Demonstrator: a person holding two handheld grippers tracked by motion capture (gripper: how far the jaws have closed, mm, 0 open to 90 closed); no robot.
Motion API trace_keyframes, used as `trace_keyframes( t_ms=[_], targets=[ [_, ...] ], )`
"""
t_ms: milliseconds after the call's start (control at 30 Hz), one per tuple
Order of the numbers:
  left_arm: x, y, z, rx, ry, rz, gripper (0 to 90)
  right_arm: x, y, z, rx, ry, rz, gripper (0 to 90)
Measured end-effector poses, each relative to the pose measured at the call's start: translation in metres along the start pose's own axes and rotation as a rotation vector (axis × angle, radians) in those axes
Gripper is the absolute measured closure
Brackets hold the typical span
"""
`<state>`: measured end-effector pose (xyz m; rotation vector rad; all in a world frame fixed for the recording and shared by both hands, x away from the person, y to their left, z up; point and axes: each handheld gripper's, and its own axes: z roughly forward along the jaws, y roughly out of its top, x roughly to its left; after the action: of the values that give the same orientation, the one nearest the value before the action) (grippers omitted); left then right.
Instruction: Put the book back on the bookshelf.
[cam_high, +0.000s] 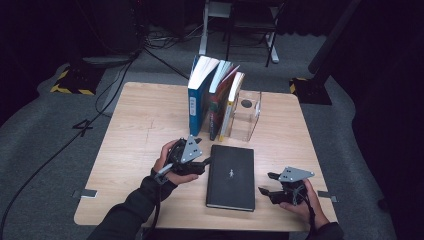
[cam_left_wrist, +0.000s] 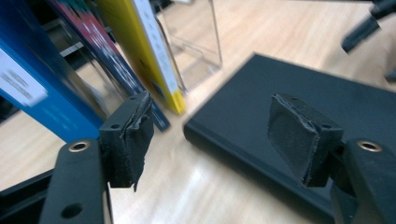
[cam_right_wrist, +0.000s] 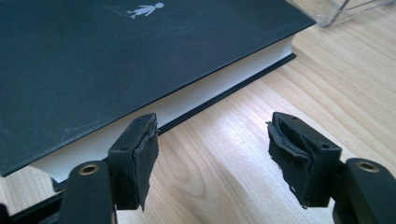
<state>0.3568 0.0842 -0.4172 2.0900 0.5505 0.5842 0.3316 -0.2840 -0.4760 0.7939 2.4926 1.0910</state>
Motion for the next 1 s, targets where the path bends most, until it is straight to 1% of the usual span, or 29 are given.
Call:
trace_keyframes(
  t_ms=[33, 67, 233, 300, 400, 433, 500, 533, 600, 700, 833, 900, 933, 967, 1000],
  targets=[
    [-0.002, -0.003, -0.001, 0.004, -0.01, 0.001, 30.0, 0.001, 0.0, 0.0, 0.004, 0.002, -0.003, 32.8],
    [-0.004, -0.008, -0.002, 0.018, -0.019, 0.012, 29.9, 0.001, 0.0, 0.001, 0.009, 0.004, -0.012, 32.6],
    [-0.014, -0.024, -0.007, 0.057, -0.062, 0.043, 28.3, 0.004, -0.001, 0.003, 0.027, 0.027, -0.029, 31.9],
    [-0.018, -0.031, -0.008, 0.08, -0.085, 0.049, 28.4, 0.005, -0.002, 0.005, 0.033, 0.035, -0.033, 31.6],
    [-0.022, -0.04, -0.008, 0.114, -0.113, 0.052, 28.0, 0.008, -0.002, 0.007, 0.047, 0.05, -0.058, 31.2],
    [-0.024, -0.043, -0.008, 0.121, -0.12, 0.054, 27.9, 0.009, -0.002, 0.008, 0.052, 0.053, -0.07, 31.0],
    [-0.027, -0.049, -0.009, 0.142, -0.148, 0.041, 27.1, 0.011, -0.002, 0.008, 0.052, 0.071, -0.081, 30.8],
    [-0.029, -0.052, -0.008, 0.143, -0.164, 0.038, 27.0, 0.012, -0.002, 0.009, 0.053, 0.079, -0.088, 30.6],
    [-0.031, -0.058, -0.008, 0.15, -0.195, 0.036, 26.4, 0.013, -0.002, 0.01, 0.058, 0.088, -0.101, 30.5],
    [-0.038, -0.067, -0.007, 0.182, -0.231, 0.021, 25.1, 0.016, -0.003, 0.012, 0.075, 0.093, -0.115, 30.5],
    [-0.047, -0.076, -0.004, 0.21, -0.276, 0.029, 23.9, 0.018, -0.004, 0.014, 0.083, 0.131, -0.143, 30.7],
    [-0.05, -0.079, -0.002, 0.224, -0.285, 0.033, 23.0, 0.02, -0.004, 0.015, 0.079, 0.148, -0.149, 30.7],
    [-0.051, -0.079, -0.001, 0.227, -0.286, 0.035, 23.0, 0.021, -0.004, 0.015, 0.074, 0.164, -0.153, 30.7],
    [-0.052, -0.08, 0.0, 0.239, -0.278, 0.049, 23.1, 0.022, -0.004, 0.015, 0.074, 0.167, -0.155, 31.5],
    [-0.053, -0.081, 0.001, 0.245, -0.274, 0.048, 23.0, 0.023, -0.004, 0.015, 0.07, 0.165, -0.164, 32.2]
  ],
)
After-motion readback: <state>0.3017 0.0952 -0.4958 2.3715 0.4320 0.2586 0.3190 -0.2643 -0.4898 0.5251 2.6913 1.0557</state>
